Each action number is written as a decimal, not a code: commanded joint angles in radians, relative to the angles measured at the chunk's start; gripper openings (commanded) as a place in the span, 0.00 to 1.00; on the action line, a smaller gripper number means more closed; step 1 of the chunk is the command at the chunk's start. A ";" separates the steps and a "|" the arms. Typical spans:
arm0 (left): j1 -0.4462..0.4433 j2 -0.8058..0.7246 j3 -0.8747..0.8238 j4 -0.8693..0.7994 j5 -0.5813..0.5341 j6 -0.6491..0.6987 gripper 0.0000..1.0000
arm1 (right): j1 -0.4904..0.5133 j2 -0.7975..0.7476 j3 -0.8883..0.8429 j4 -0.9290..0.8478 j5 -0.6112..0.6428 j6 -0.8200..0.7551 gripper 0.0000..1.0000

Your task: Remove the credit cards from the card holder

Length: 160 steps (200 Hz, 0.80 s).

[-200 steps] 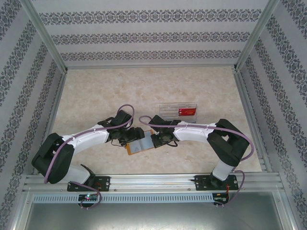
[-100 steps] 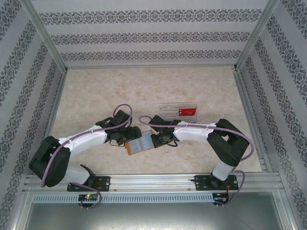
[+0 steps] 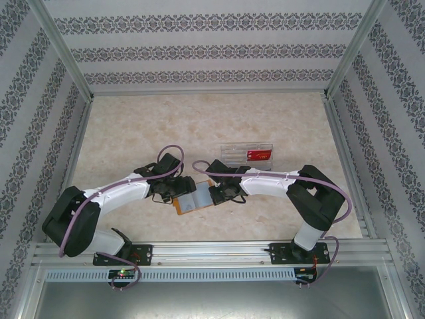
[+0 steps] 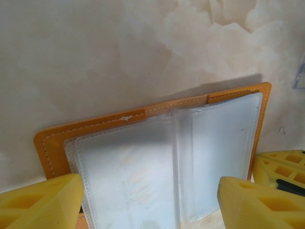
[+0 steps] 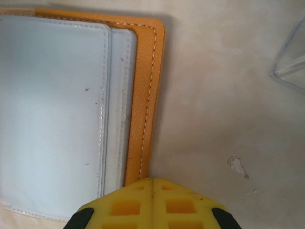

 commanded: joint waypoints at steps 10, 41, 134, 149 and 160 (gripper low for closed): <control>-0.013 0.025 -0.003 -0.011 0.013 -0.007 0.75 | 0.028 0.050 -0.009 0.019 -0.033 0.010 0.00; -0.014 0.038 0.003 -0.001 0.026 -0.005 0.75 | 0.028 0.052 -0.008 0.019 -0.032 0.011 0.00; -0.024 0.052 0.031 0.075 0.094 0.016 0.75 | 0.028 0.052 -0.009 0.019 -0.031 0.011 0.00; -0.028 0.056 0.039 0.076 0.096 0.020 0.74 | 0.027 0.053 -0.009 0.019 -0.030 0.012 0.00; -0.031 0.059 0.043 0.076 0.097 0.020 0.74 | 0.028 0.052 -0.009 0.019 -0.029 0.012 0.00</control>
